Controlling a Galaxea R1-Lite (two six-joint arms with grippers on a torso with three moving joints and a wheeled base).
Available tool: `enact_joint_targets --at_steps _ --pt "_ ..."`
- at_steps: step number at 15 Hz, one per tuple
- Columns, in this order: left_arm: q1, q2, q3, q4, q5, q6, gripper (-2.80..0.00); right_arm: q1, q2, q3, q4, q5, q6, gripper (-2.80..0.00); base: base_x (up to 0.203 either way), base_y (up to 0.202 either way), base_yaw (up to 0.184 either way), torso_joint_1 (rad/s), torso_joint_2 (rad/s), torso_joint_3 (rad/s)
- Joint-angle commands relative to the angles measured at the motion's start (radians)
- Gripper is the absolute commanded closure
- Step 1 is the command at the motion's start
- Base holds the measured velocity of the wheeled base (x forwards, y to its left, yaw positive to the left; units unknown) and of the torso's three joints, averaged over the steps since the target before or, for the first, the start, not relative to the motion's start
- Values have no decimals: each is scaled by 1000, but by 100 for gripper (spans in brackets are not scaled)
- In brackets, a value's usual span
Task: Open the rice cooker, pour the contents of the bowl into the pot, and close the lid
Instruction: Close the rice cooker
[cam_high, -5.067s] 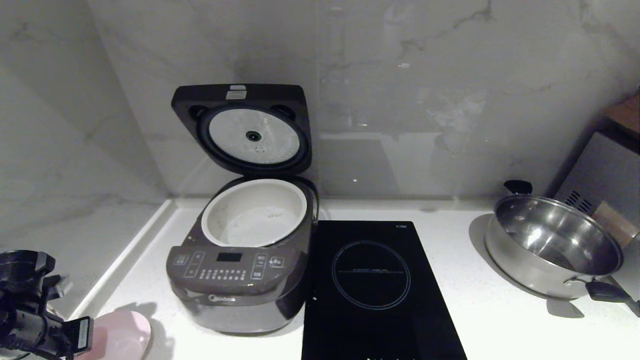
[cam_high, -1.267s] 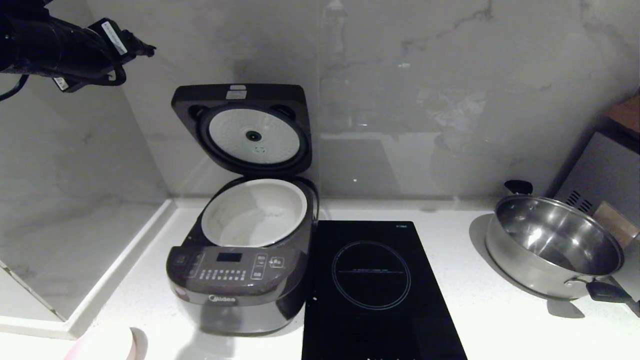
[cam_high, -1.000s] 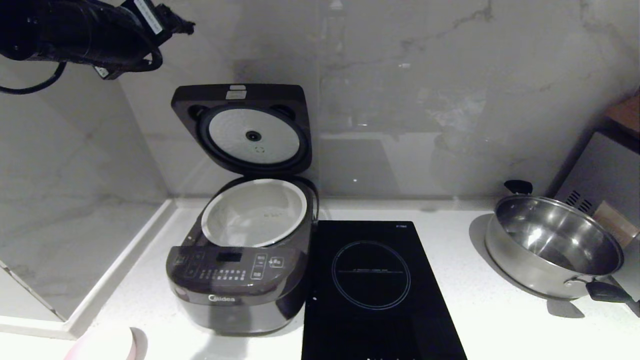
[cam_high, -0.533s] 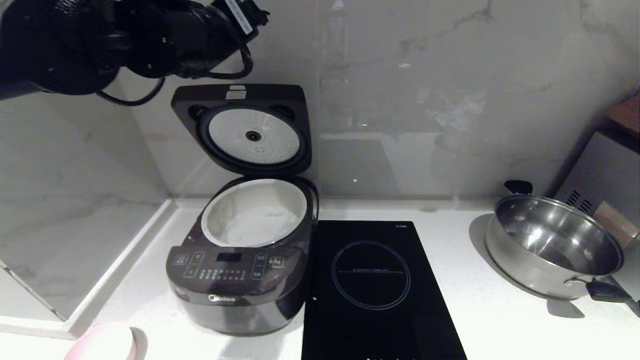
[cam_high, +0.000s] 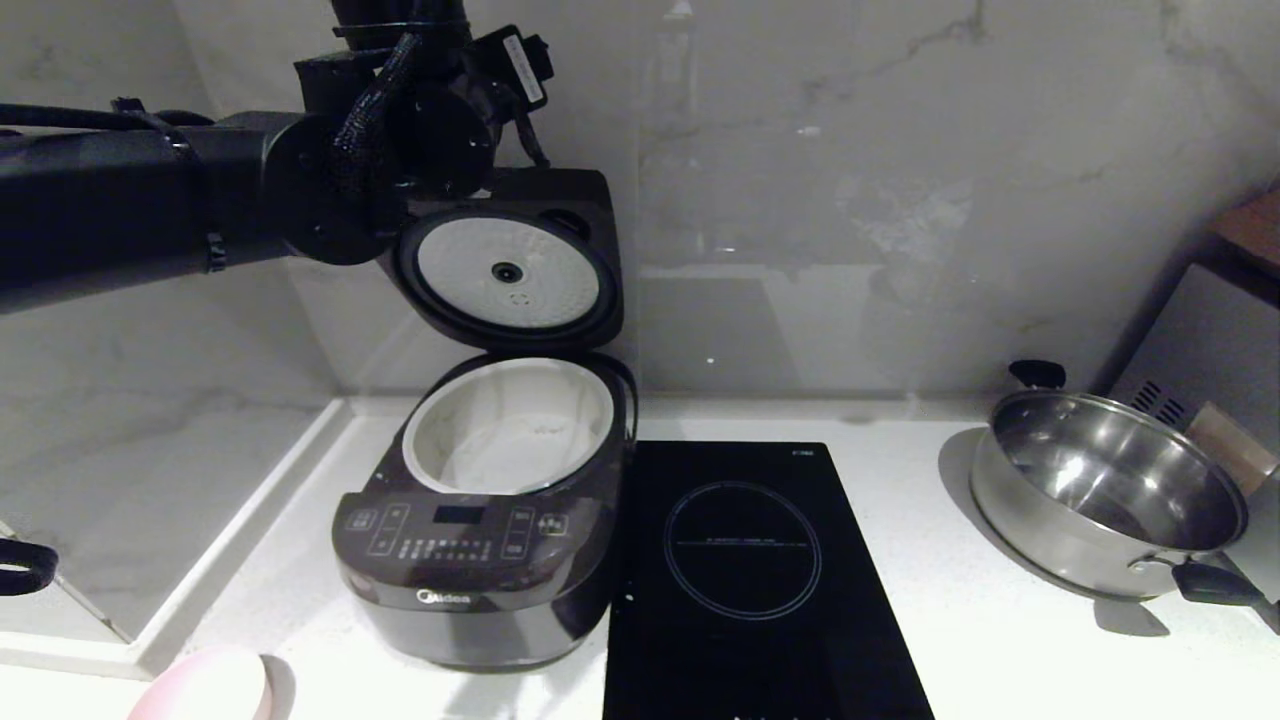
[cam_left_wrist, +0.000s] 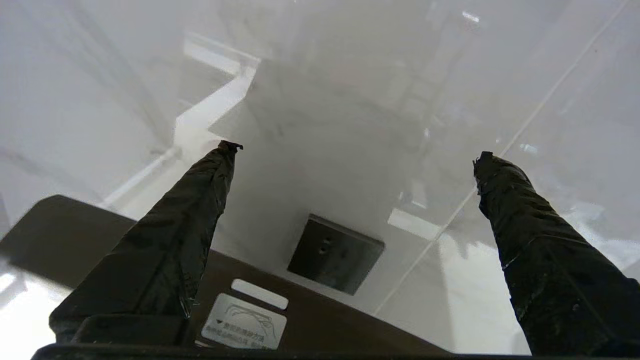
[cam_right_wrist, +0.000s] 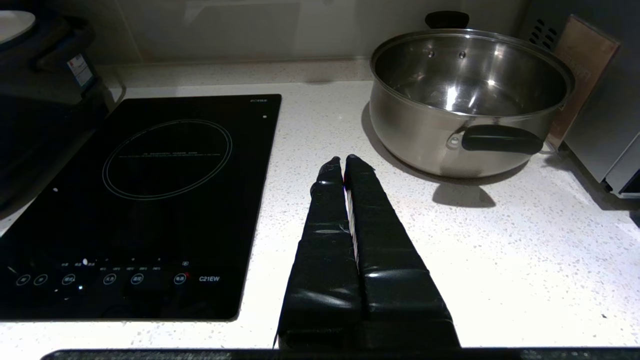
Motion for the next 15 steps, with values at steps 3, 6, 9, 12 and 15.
enact_joint_targets --at_steps 3,6,9,12,15 --pt "26 23 21 -4 0 42 -280 1 -2 0 0 0 0 0 0 0 0 0 0 0" --pt "35 63 18 -7 -5 133 -280 0 -2 0 0 1 0 0 0 0 0 0 0 0" --pt "46 73 5 -6 -3 168 -280 0 -2 0 0 0 0 0 0 0 0 0 0 0" --pt "45 81 4 -5 -2 177 -280 1 0 0 0 0 0 0 0 0 0 0 0 0" --pt "38 69 28 -5 -6 228 -280 1 -2 0 0 0 0 0 0 0 0 0 0 0"
